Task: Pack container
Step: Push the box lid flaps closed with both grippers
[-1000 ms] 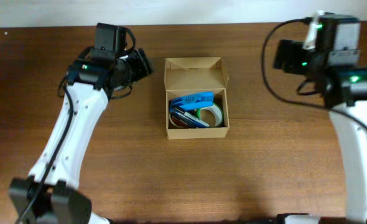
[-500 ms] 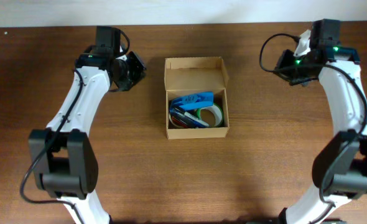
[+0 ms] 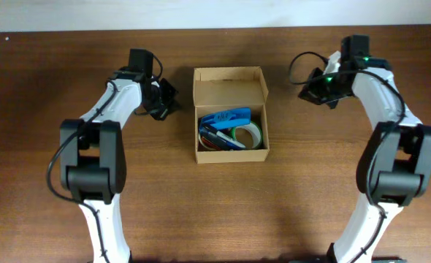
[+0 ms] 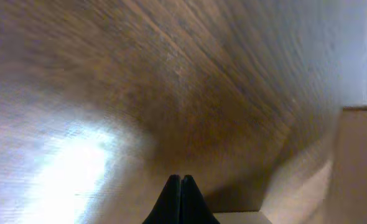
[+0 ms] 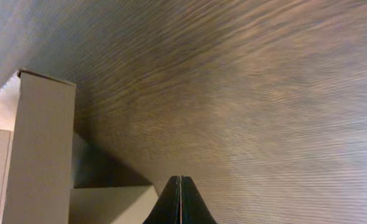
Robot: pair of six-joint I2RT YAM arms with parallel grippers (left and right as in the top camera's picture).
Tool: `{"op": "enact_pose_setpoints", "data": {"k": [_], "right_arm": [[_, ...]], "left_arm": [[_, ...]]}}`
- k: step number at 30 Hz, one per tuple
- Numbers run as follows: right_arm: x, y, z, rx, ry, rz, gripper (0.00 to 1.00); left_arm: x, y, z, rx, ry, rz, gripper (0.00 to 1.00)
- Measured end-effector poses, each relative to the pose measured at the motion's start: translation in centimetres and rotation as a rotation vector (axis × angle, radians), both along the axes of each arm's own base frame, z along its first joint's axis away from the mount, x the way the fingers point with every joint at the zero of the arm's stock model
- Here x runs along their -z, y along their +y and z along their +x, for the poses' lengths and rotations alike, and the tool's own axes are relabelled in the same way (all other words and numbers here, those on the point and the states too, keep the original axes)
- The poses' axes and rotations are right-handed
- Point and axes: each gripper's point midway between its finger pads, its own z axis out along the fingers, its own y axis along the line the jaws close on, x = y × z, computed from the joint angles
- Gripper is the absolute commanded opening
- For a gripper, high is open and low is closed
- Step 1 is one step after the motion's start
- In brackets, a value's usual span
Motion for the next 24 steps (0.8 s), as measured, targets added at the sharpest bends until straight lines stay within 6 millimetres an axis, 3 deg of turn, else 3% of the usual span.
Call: {"op": "enact_pose_setpoints", "data": {"k": [5, 11, 19, 24], "right_arm": [[0.5, 3.0, 0.7, -0.028, -0.008, 0.048, 0.03], [1.4, 6.0, 0.9, -0.057, 0.001, 0.102, 0.03], [2.8, 7.7, 1.6, -0.076, -0.005, 0.161, 0.04], [2.5, 8.2, 2.4, -0.089, -0.047, 0.185, 0.04]], "left_arm": [[0.6, -1.4, 0.8, -0.015, -0.001, -0.096, 0.02], [-0.2, -2.7, 1.7, -0.012, -0.024, -0.196, 0.02], [-1.2, -4.5, 1.6, 0.013, -0.03, -0.268, 0.01], [-2.1, -5.4, 2.3, 0.039, -0.08, -0.302, 0.02]]}}
